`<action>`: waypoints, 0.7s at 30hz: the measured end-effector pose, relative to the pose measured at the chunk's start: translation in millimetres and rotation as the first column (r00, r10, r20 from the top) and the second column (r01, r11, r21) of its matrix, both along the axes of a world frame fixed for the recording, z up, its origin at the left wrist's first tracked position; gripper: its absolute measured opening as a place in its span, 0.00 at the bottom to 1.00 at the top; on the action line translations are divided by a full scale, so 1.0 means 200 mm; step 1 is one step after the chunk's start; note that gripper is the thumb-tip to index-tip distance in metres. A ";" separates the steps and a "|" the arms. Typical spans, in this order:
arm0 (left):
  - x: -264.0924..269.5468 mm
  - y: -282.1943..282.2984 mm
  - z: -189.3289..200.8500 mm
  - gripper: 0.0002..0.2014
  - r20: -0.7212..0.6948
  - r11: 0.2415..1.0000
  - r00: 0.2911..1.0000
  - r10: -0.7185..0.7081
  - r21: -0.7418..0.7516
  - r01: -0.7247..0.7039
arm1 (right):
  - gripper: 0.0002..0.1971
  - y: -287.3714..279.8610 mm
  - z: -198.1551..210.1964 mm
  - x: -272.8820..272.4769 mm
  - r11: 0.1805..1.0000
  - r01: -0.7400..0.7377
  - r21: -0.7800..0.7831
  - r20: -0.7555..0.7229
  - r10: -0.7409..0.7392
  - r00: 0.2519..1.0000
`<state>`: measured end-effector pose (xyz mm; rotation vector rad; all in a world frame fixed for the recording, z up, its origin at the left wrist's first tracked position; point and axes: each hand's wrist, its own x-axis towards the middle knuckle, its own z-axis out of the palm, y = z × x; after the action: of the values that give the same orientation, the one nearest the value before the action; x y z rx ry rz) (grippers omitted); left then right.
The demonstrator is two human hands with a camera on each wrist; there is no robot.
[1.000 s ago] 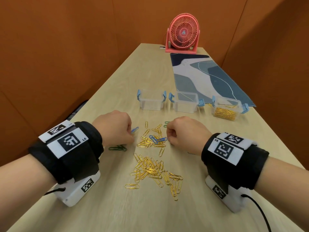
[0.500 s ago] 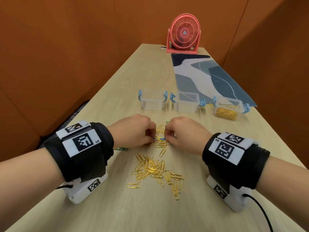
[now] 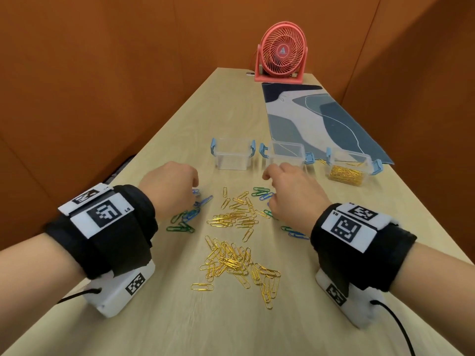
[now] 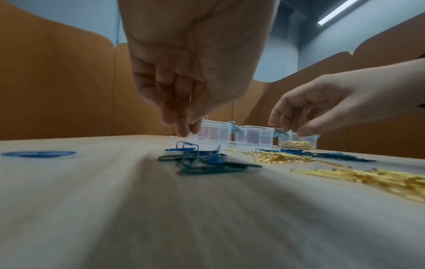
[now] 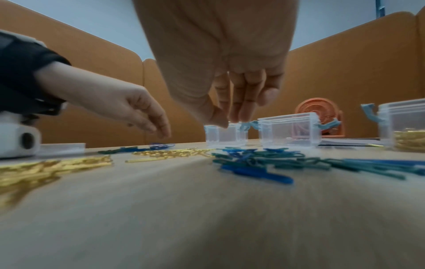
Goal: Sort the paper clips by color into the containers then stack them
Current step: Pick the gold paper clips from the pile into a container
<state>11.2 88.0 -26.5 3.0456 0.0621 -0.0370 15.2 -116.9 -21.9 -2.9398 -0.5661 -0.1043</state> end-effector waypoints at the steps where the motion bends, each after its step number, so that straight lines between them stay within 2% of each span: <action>1: 0.00 0.02 0.00 0.18 0.003 0.999 1.000 -0.029 -0.023 0.029 | 0.23 0.01 0.00 0.00 0.999 -0.049 0.008 -0.020 0.049 0.999; 3: 0.01 0.02 -0.01 0.20 0.011 0.989 0.992 -0.124 -0.077 0.124 | 0.24 0.01 -0.01 -0.01 0.993 -0.114 -0.027 -0.090 0.111 0.990; 6: 0.02 -0.03 -0.01 0.20 -0.043 0.957 0.960 -0.278 -0.096 0.273 | 0.17 0.01 -0.02 0.00 0.989 -0.110 -0.095 -0.178 0.092 0.980; 11: 0.05 -0.14 -0.02 0.21 -0.089 0.901 0.898 -0.432 -0.099 0.423 | 0.14 -0.02 -0.01 0.01 0.988 -0.001 -0.156 -0.142 -0.022 0.990; 15: 0.01 -0.15 -0.02 0.21 -0.066 0.874 0.876 -0.477 -0.140 0.466 | 0.16 -0.05 -0.01 0.03 0.997 -0.065 -0.029 -0.149 0.060 0.987; 18: 0.02 -0.16 -0.02 0.23 -0.017 0.887 0.894 -0.448 -0.128 0.443 | 0.17 -0.04 -0.03 0.02 0.986 -0.163 -0.021 -0.219 0.155 0.963; 21: 0.03 -0.18 -0.04 0.24 -0.101 0.872 0.866 -0.489 -0.096 0.481 | 0.15 -0.02 -0.03 0.00 0.971 -0.239 -0.007 -0.229 0.231 0.946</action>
<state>17.5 51.8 -33.6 2.8994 -0.6857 -0.2555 14.3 -121.8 -27.2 -2.8345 -0.8808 0.2666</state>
